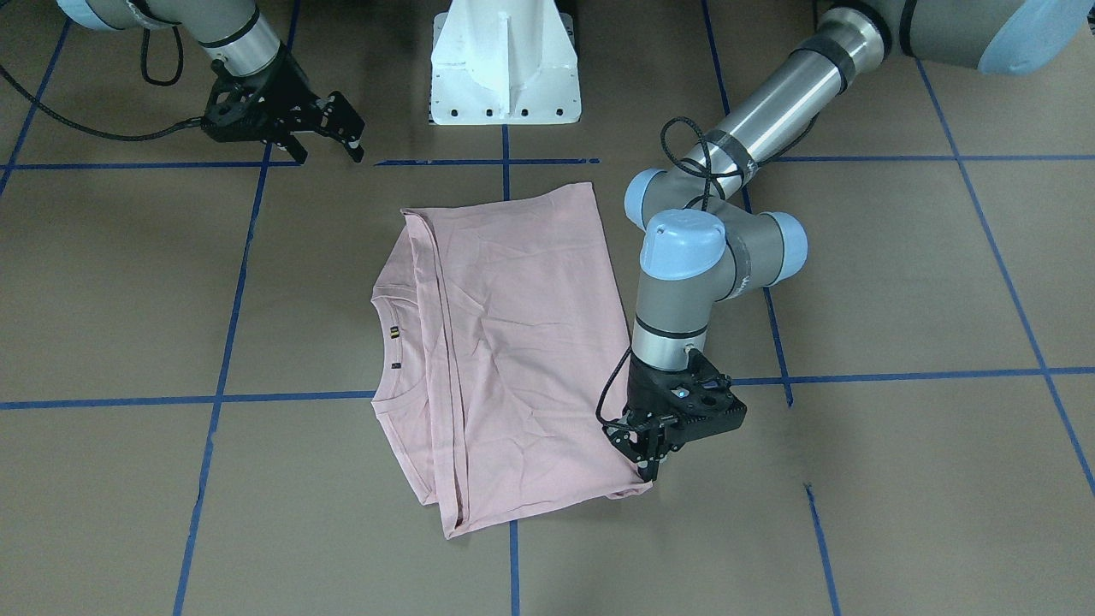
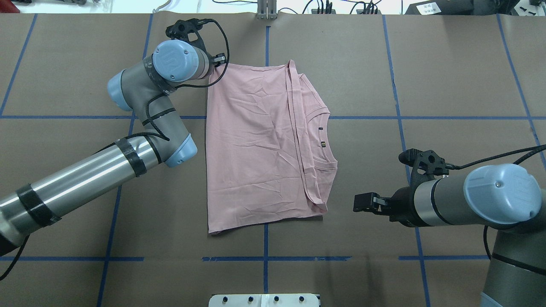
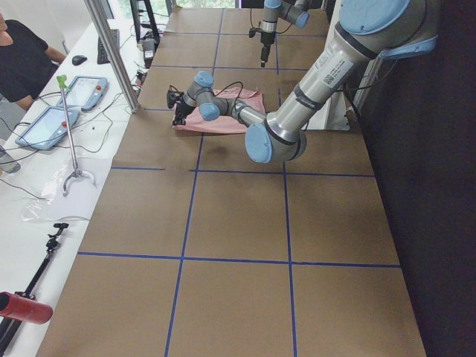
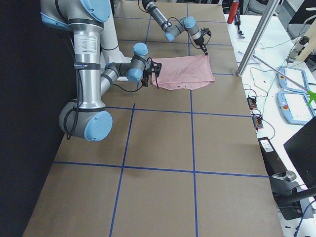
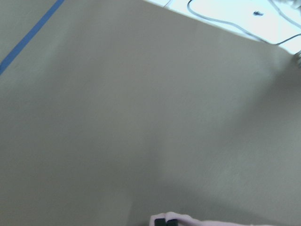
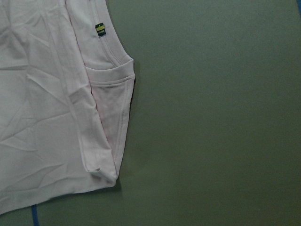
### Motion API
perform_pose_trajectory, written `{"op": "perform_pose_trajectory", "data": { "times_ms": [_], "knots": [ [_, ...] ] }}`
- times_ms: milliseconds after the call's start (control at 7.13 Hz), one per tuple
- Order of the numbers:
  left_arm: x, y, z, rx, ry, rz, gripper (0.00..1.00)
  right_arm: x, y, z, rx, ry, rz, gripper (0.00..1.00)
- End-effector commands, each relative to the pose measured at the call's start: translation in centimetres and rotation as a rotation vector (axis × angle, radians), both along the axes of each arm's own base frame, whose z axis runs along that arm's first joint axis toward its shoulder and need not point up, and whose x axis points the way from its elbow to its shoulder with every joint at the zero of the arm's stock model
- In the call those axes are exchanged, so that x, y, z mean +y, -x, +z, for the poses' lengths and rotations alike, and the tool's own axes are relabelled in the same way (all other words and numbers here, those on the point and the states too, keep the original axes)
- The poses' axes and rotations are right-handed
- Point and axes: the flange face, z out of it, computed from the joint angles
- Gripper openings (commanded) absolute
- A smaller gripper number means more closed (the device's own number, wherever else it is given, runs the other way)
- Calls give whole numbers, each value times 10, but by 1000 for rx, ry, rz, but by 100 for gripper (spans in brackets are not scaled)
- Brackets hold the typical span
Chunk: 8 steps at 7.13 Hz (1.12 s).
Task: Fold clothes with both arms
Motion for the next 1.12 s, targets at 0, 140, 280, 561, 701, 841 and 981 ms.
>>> {"op": "perform_pose_trajectory", "data": {
  "times_ms": [0,140,280,561,701,841,981],
  "knots": [
    [-12,-9,6,-8,-51,-6,0,-1,1,-1,-2,-2,2,100],
    [-13,-9,10,-20,-55,-8,12,-1,2,0,1,0,2,100],
    [-14,-9,13,-39,-64,2,99,-2,4,3,7,2,2,100],
    [-13,-3,-6,4,-53,45,100,-13,15,-2,4,1,12,100],
    [-3,7,-10,66,20,90,100,-17,14,1,9,3,20,100],
    [29,28,-11,120,120,114,100,-18,14,2,12,5,22,100],
    [73,55,-25,153,189,128,100,-18,13,1,11,5,22,100]
  ]
}}
